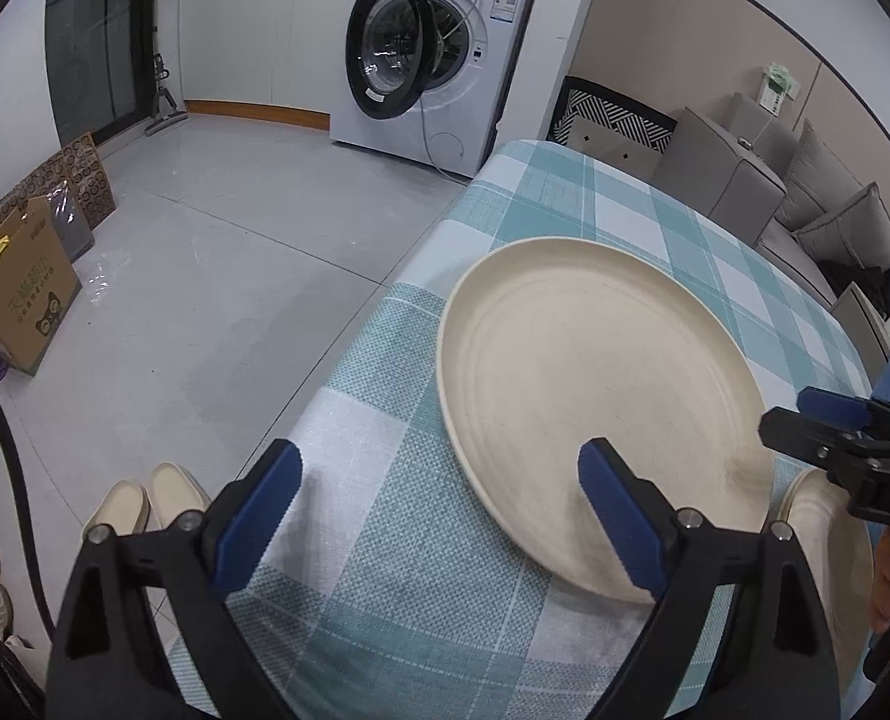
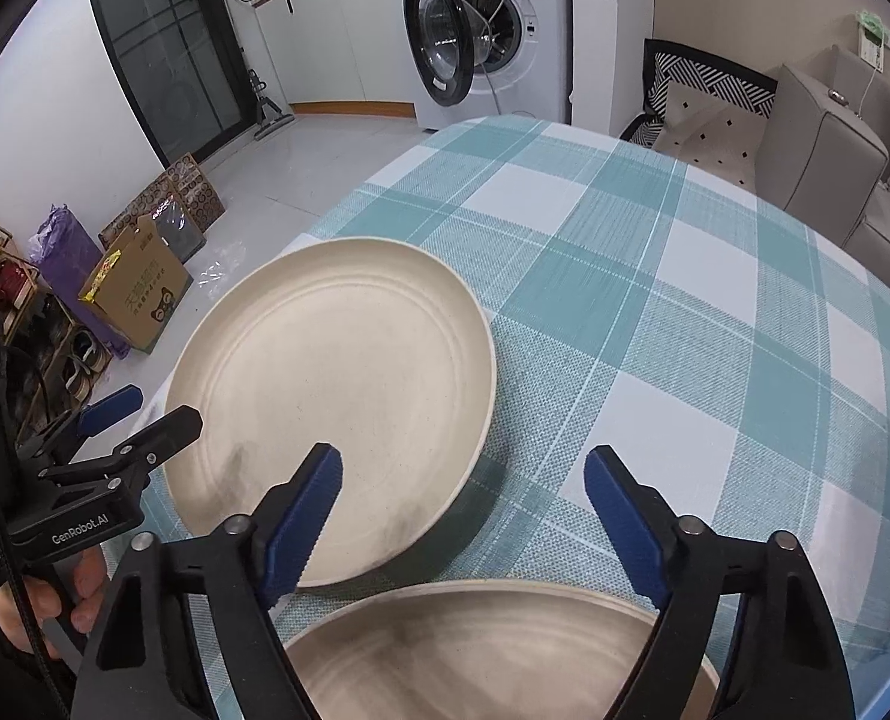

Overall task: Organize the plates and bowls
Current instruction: 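Close both grippers on the rim of the single cream plate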

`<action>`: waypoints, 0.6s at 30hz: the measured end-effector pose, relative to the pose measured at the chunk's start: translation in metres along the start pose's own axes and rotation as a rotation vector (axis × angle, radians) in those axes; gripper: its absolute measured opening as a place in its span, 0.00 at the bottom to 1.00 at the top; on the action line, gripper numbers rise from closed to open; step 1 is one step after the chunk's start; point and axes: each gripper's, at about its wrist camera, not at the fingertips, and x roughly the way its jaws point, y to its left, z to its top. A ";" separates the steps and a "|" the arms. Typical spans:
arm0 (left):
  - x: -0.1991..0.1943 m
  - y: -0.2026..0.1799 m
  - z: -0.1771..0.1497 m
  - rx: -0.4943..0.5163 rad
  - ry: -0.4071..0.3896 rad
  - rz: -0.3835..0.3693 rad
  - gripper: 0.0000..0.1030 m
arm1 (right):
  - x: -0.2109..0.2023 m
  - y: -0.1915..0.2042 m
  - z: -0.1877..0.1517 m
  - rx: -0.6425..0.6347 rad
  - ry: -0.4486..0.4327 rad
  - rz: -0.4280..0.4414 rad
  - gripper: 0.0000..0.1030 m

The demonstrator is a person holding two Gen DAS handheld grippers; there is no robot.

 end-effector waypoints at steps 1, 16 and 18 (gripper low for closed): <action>0.000 -0.001 0.000 0.010 -0.001 -0.003 0.89 | 0.002 0.000 0.000 -0.002 0.004 0.000 0.76; 0.005 -0.004 -0.005 0.027 0.005 -0.023 0.61 | 0.019 0.008 0.002 -0.037 0.038 0.004 0.49; 0.005 -0.004 -0.006 0.026 0.004 -0.029 0.56 | 0.020 0.009 0.002 -0.040 0.038 0.001 0.47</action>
